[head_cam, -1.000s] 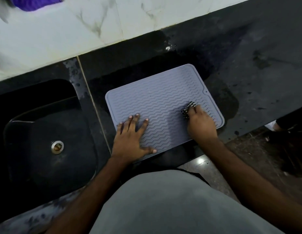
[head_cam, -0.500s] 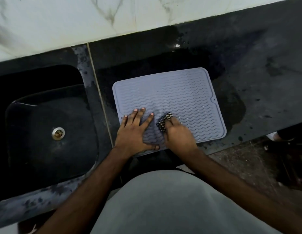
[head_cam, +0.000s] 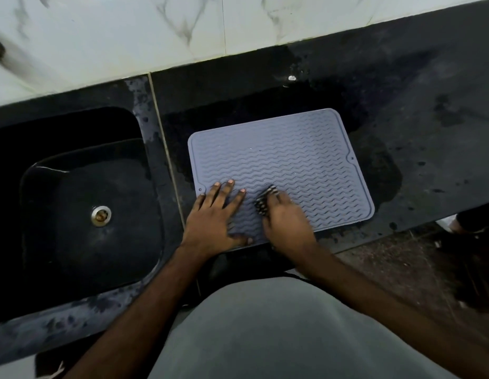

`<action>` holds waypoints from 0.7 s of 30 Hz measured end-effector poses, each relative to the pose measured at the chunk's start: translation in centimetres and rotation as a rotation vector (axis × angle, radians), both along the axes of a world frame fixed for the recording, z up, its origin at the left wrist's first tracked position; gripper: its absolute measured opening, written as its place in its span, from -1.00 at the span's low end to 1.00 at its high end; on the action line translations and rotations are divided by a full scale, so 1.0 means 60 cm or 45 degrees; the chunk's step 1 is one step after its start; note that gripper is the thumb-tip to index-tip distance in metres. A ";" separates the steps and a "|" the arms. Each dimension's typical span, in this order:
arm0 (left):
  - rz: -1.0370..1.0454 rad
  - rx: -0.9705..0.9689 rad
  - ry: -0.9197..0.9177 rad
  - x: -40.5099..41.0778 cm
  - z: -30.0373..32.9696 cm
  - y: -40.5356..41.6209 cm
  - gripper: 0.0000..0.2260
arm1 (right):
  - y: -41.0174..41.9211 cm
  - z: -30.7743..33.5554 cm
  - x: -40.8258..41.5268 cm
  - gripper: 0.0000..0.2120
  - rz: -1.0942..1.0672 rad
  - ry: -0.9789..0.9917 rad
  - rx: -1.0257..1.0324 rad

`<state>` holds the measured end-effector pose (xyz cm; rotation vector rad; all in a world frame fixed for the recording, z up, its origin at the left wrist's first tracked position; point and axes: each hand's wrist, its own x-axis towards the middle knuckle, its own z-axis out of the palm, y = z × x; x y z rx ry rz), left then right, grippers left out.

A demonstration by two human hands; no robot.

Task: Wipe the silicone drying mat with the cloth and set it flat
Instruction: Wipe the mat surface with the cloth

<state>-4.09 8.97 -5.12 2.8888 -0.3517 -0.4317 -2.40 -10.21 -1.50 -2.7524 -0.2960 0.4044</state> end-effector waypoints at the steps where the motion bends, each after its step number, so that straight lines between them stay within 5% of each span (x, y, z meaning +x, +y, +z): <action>1: 0.006 -0.017 -0.011 -0.001 0.001 0.000 -0.04 | 0.024 0.000 -0.016 -0.62 0.052 0.021 0.047; 4: 0.005 -0.075 -0.017 -0.003 0.000 0.008 -0.11 | 0.064 0.001 -0.033 -0.69 0.157 0.071 0.121; 8: -0.015 -0.121 -0.002 -0.007 -0.007 0.034 0.08 | 0.041 0.004 -0.006 -0.72 0.149 0.135 0.251; 12: 0.106 -0.078 -0.014 -0.033 -0.007 0.074 0.16 | -0.012 0.025 0.020 -0.65 -0.026 -0.128 0.359; 18: 0.179 -0.023 0.052 -0.048 -0.008 0.096 0.17 | 0.035 -0.023 0.026 -0.53 0.294 0.029 0.105; 21: 0.154 0.007 0.080 -0.044 -0.009 0.096 0.19 | 0.057 -0.042 -0.023 -0.54 0.468 -0.087 0.007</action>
